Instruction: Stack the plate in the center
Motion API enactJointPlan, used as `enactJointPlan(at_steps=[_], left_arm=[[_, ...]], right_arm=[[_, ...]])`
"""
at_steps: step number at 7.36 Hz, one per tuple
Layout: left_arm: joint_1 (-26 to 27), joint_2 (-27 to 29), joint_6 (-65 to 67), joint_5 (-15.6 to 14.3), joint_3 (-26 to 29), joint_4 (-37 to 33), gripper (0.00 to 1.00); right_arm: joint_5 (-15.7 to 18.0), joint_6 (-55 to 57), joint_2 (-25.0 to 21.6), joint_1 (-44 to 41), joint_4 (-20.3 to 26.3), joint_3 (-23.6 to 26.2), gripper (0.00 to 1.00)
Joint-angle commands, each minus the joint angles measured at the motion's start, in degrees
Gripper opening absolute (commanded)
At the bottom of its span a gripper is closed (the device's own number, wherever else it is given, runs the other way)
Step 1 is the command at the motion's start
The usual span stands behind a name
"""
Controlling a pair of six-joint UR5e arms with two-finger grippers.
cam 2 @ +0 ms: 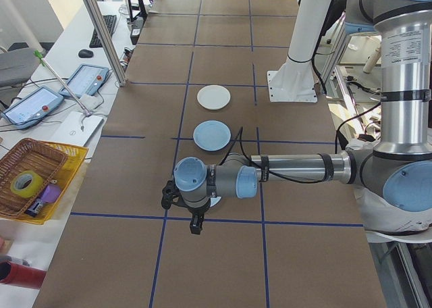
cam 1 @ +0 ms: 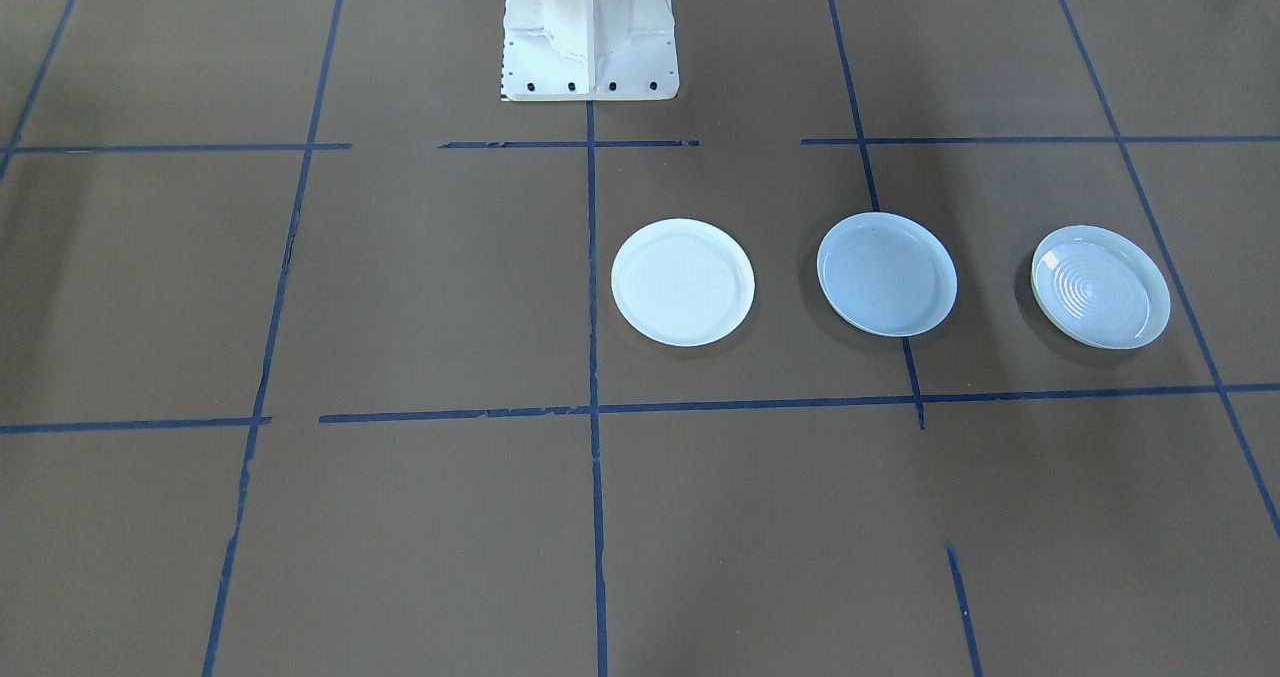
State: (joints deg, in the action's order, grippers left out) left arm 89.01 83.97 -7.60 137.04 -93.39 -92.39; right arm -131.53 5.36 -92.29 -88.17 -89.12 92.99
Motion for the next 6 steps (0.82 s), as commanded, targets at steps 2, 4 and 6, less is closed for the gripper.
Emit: enactJointPlan(at_steps=[2,4,6], left_arm=[[-1.4,0.1,7.8,0.2,0.3,-6.3,1.0],[-7.1,-0.4,21.7,0.1,6.1,-21.2,1.0],[-12.4,-0.4,34.8,-0.1,15.1,-40.7,1.0]], right_arm=[[0.0,0.0,0.0,0.0,0.0,0.0,1.0],[0.0,0.0,0.0,0.0,0.0,0.0,1.0],[0.0,0.0,0.0,0.0,0.0,0.0,1.0]])
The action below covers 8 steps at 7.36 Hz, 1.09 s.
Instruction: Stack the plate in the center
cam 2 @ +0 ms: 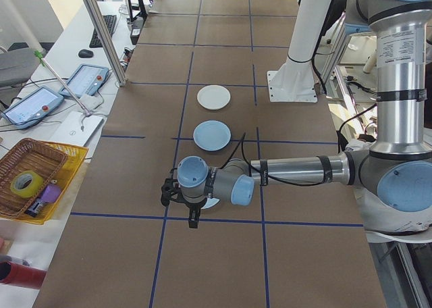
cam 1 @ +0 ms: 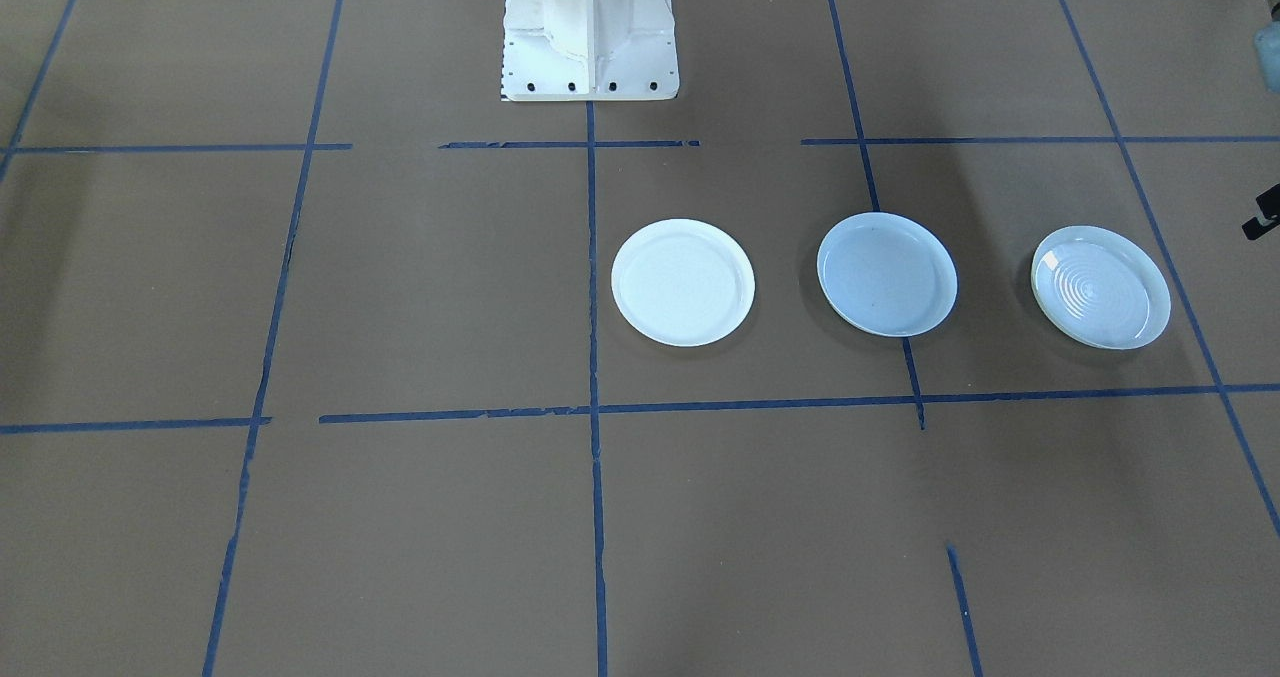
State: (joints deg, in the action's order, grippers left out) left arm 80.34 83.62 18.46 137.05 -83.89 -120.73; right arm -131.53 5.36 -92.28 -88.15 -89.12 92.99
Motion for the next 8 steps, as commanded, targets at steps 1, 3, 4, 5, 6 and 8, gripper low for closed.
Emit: enactJointPlan(at_steps=[1,3,4,5,6,8], left_arm=[[-6.9,0.1,14.5,-1.3,8.7,-19.6,1.0],[-10.9,0.2,20.5,-3.5,11.5,-25.2,1.0],[-11.5,0.5,20.9,-3.5,11.5,-25.3,1.0],[-12.0,0.8,21.0,-3.4,11.5,-25.2,1.0],[-12.3,1.0,22.0,-3.4,11.6,-25.3,0.99],[-13.5,1.4,22.4,-3.4,11.6,-25.2,0.8]], right_arm=[[0.0,0.0,0.0,0.0,0.0,0.0,1.0],[0.0,0.0,0.0,0.0,0.0,0.0,1.0],[0.0,0.0,0.0,0.0,0.0,0.0,1.0],[0.0,0.0,0.0,0.0,0.0,0.0,1.0],[0.0,0.0,0.0,0.0,0.0,0.0,1.0],[0.0,0.0,0.0,0.0,0.0,0.0,1.0]])
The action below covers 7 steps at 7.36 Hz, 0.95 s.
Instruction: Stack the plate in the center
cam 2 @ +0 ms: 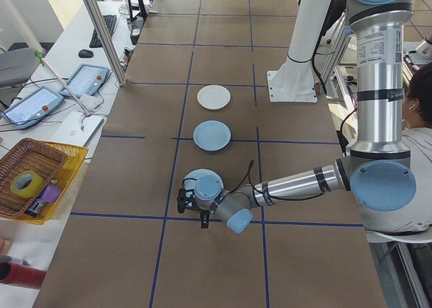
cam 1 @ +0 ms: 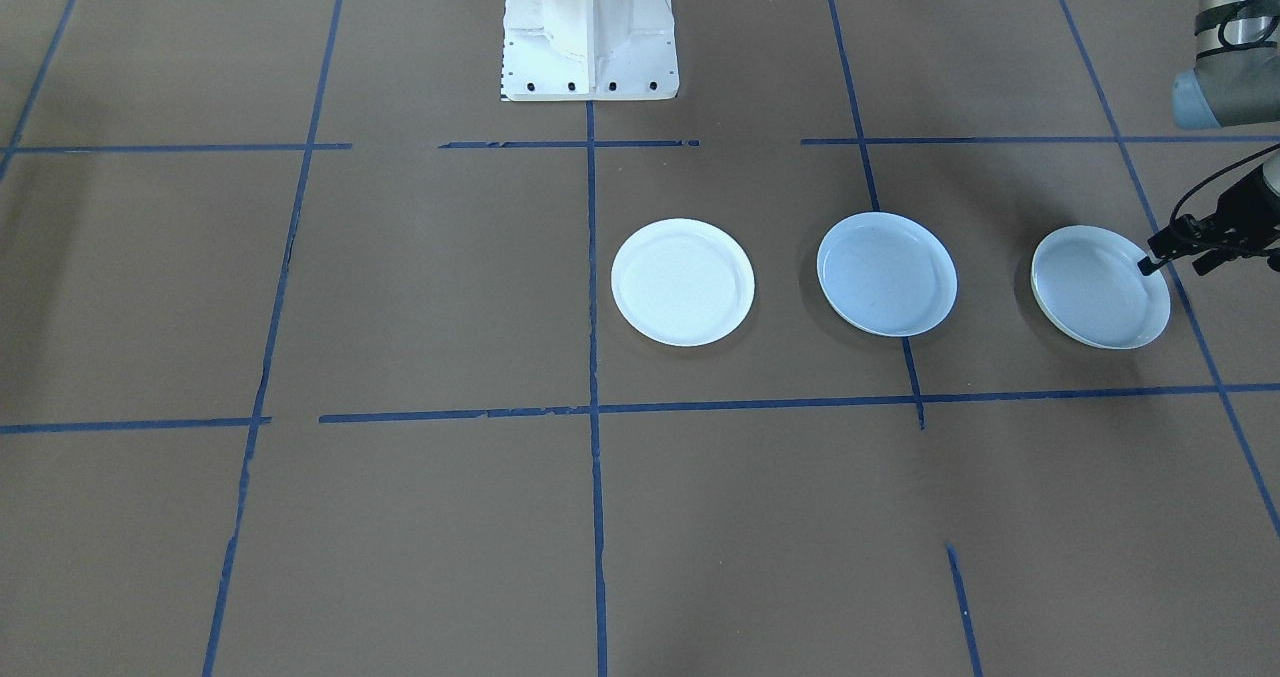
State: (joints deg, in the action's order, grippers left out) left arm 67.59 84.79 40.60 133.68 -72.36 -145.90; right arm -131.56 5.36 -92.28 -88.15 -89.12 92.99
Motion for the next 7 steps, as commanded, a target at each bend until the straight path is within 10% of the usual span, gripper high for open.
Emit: enactJointPlan(at_steps=[1,4,7], left_arm=[[-0.8,0.3,0.3,0.0,0.0,-0.1,0.63],[-0.8,0.7,0.2,0.1,-0.1,0.0,0.02],[-0.7,0.6,-0.3,0.9,-0.2,-0.1,0.0]], right_arm=[[0.1,0.0,0.0,0.0,0.0,0.0,1.0],[0.0,0.0,0.0,0.0,0.0,0.0,1.0],[0.0,0.0,0.0,-0.1,0.0,0.0,1.0]])
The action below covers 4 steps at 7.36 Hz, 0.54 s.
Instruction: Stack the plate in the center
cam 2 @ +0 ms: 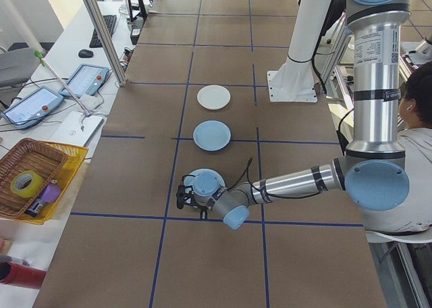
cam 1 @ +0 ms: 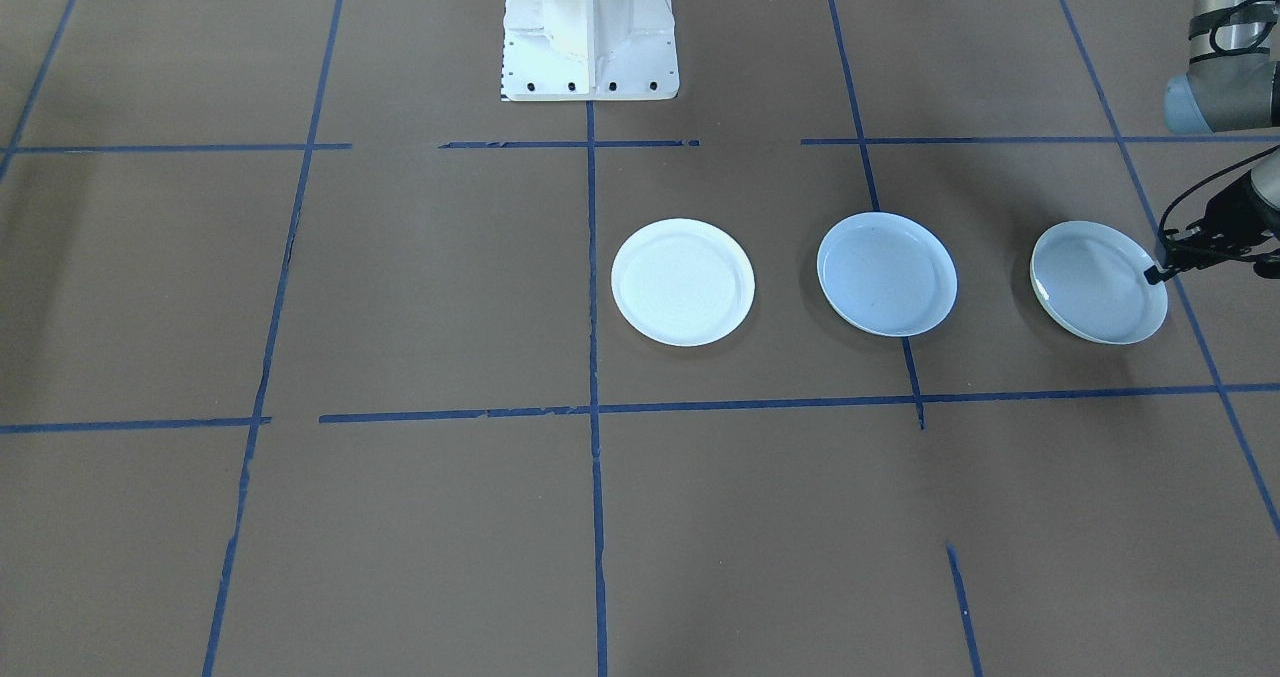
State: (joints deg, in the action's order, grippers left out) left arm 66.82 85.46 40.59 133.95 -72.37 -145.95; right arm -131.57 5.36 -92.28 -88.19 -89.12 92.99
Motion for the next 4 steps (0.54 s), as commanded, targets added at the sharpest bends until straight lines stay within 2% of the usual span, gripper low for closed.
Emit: enactJointPlan(at_steps=[1,2,3,4], left_arm=[[0.1,0.1,-0.3,5.5,-0.4,0.0,0.0],[0.3,0.0,0.1,13.1,-2.1,0.2,0.0],[0.9,-0.1,1.2,15.4,-5.6,0.7,0.0],[1.1,-0.1,6.7,14.9,-8.0,0.6,0.0]], right_arm=[[0.1,0.0,0.0,0.0,0.0,0.0,1.0],[0.1,0.0,0.0,0.0,0.1,0.0,1.0],[0.0,0.0,0.0,0.0,0.0,0.0,1.0],[0.1,0.0,0.0,0.0,0.0,0.0,1.0]])
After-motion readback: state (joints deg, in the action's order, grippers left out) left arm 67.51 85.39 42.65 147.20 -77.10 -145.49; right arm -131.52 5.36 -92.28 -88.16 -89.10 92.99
